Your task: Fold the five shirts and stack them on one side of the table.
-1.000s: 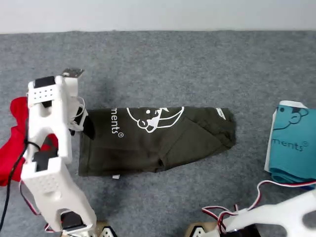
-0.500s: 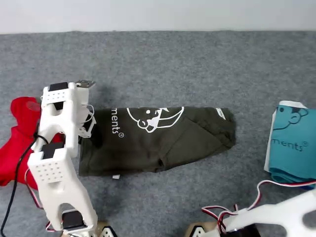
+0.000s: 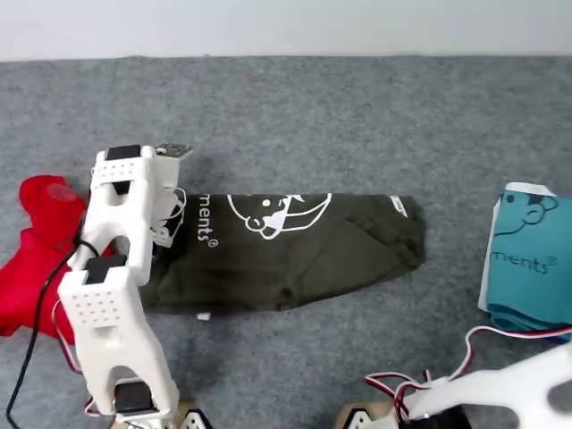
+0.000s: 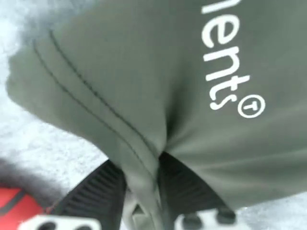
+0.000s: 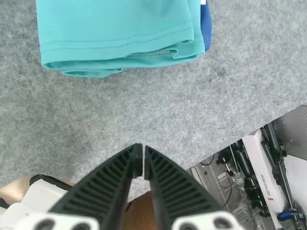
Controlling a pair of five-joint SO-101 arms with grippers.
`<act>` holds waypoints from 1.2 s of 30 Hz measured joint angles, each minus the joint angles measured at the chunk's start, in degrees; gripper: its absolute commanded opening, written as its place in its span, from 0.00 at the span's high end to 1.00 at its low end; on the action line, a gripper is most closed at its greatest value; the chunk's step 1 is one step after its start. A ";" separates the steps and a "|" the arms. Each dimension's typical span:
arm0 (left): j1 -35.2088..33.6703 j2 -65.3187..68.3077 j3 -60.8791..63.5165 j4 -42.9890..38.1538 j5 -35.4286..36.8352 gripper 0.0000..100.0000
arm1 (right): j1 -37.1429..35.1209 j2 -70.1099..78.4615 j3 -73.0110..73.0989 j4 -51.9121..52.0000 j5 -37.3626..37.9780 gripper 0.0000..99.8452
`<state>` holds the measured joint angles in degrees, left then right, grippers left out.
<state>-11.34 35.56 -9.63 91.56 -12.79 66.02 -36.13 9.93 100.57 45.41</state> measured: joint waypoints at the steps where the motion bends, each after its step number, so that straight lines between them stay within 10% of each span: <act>1: -0.26 -0.35 -0.88 0.44 -0.53 0.99 | 0.00 0.00 0.00 0.00 0.00 0.99; 10: 2.20 -9.85 -9.76 6.95 -1.67 0.99 | 0.00 0.00 0.00 0.00 0.00 0.99; 36: 42.73 -16.44 -19.69 6.77 5.27 0.99 | 0.00 0.00 0.00 0.00 0.00 0.99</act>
<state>31.38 19.12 -29.32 98.33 -7.52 66.02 -36.13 9.93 100.57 45.41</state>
